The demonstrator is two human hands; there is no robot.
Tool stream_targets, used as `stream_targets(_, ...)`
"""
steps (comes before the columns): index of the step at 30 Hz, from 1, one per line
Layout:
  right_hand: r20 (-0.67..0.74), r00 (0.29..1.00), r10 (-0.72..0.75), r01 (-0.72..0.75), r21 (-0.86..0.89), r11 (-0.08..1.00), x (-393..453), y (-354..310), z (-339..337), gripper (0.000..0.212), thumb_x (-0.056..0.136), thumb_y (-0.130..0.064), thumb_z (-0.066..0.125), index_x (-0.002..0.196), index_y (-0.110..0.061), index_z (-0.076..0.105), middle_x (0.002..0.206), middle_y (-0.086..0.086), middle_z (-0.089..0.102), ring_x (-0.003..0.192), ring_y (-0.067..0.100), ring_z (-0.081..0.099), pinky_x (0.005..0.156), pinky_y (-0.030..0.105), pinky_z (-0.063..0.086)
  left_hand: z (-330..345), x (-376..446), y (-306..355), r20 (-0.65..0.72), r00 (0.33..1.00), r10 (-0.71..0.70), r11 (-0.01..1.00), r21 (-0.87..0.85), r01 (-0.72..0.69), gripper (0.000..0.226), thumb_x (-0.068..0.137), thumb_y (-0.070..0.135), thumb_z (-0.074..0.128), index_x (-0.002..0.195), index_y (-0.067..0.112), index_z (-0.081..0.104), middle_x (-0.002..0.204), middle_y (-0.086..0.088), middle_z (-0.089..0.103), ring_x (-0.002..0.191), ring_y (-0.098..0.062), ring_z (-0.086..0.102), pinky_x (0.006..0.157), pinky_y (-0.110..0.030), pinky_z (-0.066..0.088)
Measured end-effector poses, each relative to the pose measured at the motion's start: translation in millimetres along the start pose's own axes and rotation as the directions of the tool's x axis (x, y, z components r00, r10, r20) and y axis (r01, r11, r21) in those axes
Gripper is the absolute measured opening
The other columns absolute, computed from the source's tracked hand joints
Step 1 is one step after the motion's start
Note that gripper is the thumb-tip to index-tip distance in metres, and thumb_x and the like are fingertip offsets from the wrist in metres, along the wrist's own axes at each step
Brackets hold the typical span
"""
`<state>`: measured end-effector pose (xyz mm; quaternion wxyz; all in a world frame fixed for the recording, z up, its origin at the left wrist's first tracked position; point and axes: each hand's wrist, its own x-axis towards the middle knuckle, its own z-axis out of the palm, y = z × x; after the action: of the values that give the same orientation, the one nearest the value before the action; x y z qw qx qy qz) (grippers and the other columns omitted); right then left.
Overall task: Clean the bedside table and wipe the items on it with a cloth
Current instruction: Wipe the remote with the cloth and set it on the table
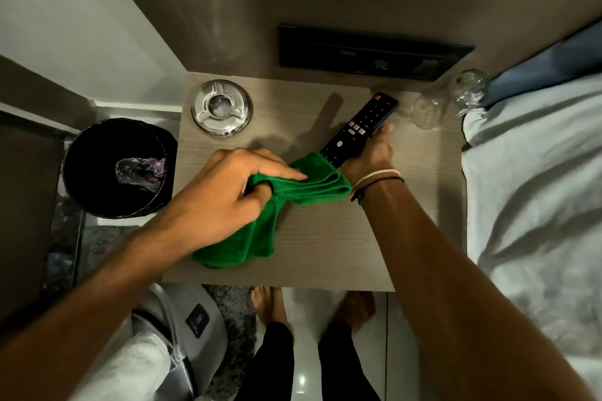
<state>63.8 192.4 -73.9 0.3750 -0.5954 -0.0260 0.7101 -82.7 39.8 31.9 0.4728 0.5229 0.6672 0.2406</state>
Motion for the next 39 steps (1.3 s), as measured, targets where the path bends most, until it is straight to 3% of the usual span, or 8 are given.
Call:
stream_targets(4, 0.054, 0.998, -0.012, 0.005, 0.113, 0.994, 16, -4, 7, 0.073, 0.097, -0.072, 0.018, 0.113, -0.013, 0.058, 0.098, 0.008, 0.063, 0.088, 0.024, 0.061, 0.095, 0.041, 0.047, -6, 7, -14, -0.040, 0.999, 0.000, 1.000, -0.017, -0.001, 0.055, 0.088, -0.011, 0.056, 0.116, 0.032, 0.072, 0.116, 0.015, 0.069, 0.098, -0.027, 0.069, 0.091, -0.052, 0.054)
stream_targets(7, 0.079, 0.997, -0.019, 0.016, 0.041, 0.999, 19, -8, 10, 0.075, 0.095, -0.071, 0.029, 0.142, -0.016, 0.049, 0.127, 0.009, 0.063, 0.120, 0.031, 0.059, 0.111, 0.048, 0.041, -8, 11, -21, -0.047, 0.999, -0.008, 1.000, -0.026, 0.007, 0.054, 0.088, -0.011, 0.056, 0.117, 0.031, 0.072, 0.115, 0.014, 0.070, 0.104, -0.005, 0.066, 0.096, -0.035, 0.052)
stream_targets(13, -0.096, 0.987, -0.130, 0.121, -0.091, 0.988, 17, -10, 16, 0.017, 0.100, -0.015, 0.058, 0.114, -0.008, 0.053, 0.113, 0.017, 0.066, 0.104, 0.032, 0.063, 0.101, 0.059, 0.048, -15, 13, -30, -0.090, 0.996, -0.017, 0.999, -0.029, 0.015, 0.055, 0.088, -0.010, 0.057, 0.117, 0.034, 0.071, 0.115, 0.017, 0.068, 0.103, -0.005, 0.065, 0.094, -0.031, 0.051)
stream_targets(22, -0.262, 0.964, -0.053, 0.013, -0.151, 0.988, 22, -36, 14, 0.041, 0.094, -0.028, 0.068, 0.130, -0.009, 0.059, 0.118, 0.007, 0.067, 0.112, 0.021, 0.066, 0.073, 0.025, 0.060, -7, 17, -33, -0.188, 0.982, 0.022, 0.999, 0.031, -0.017, 0.055, 0.088, -0.011, 0.055, 0.118, 0.032, 0.071, 0.121, 0.010, 0.067, 0.079, -0.016, 0.068, 0.069, -0.031, 0.058)
stream_targets(27, -0.103, 0.995, 0.006, -0.040, -0.329, 0.944, 27, -40, -4, 0.032, 0.097, -0.021, 0.064, 0.122, -0.009, 0.048, 0.123, 0.008, 0.057, 0.094, 0.016, 0.062, 0.065, 0.020, 0.059, 5, 14, -23, -0.228, 0.972, 0.061, 0.993, 0.113, -0.036, 0.053, 0.087, -0.013, 0.052, 0.123, 0.022, 0.071, 0.124, 0.003, 0.065, 0.086, 0.011, 0.057, 0.075, 0.007, 0.034)
stream_targets(31, -0.136, 0.990, -0.029, -0.008, -0.265, 0.964, 18, -40, -5, 0.045, 0.093, -0.010, 0.069, 0.133, 0.000, 0.054, 0.116, 0.018, 0.066, 0.087, 0.021, 0.066, 0.052, 0.024, 0.060, 18, 6, -13, -0.337, 0.933, 0.129, 0.980, 0.185, -0.069, 0.056, 0.086, -0.012, 0.053, 0.132, 0.019, 0.064, 0.126, -0.002, 0.065, 0.108, -0.013, 0.061, 0.096, -0.015, 0.047)
stream_targets(35, 0.105, 0.980, 0.170, -0.073, -0.603, 0.794, -24, -32, -11, 0.067, 0.088, -0.057, 0.064, 0.132, -0.006, 0.058, 0.123, 0.011, 0.067, 0.107, 0.026, 0.067, 0.093, 0.042, 0.058, 33, -4, -4, -0.453, 0.874, 0.174, 0.972, 0.224, -0.077, 0.059, 0.086, -0.010, 0.058, 0.141, 0.012, 0.053, 0.128, -0.011, 0.064, 0.116, -0.026, 0.059, 0.100, -0.036, 0.050)
stream_targets(39, 0.432, 0.768, 0.474, 0.034, -0.765, 0.643, -70, -29, -8, 0.070, 0.084, -0.069, 0.058, 0.126, -0.014, 0.067, 0.123, 0.011, 0.072, 0.118, 0.029, 0.067, 0.097, 0.047, 0.054, 44, -14, 5, -0.495, 0.846, 0.198, 0.963, 0.261, -0.072, 0.059, 0.083, -0.003, 0.067, 0.138, 0.008, 0.049, 0.124, -0.013, 0.057, 0.107, -0.015, 0.057, 0.088, -0.028, 0.053)
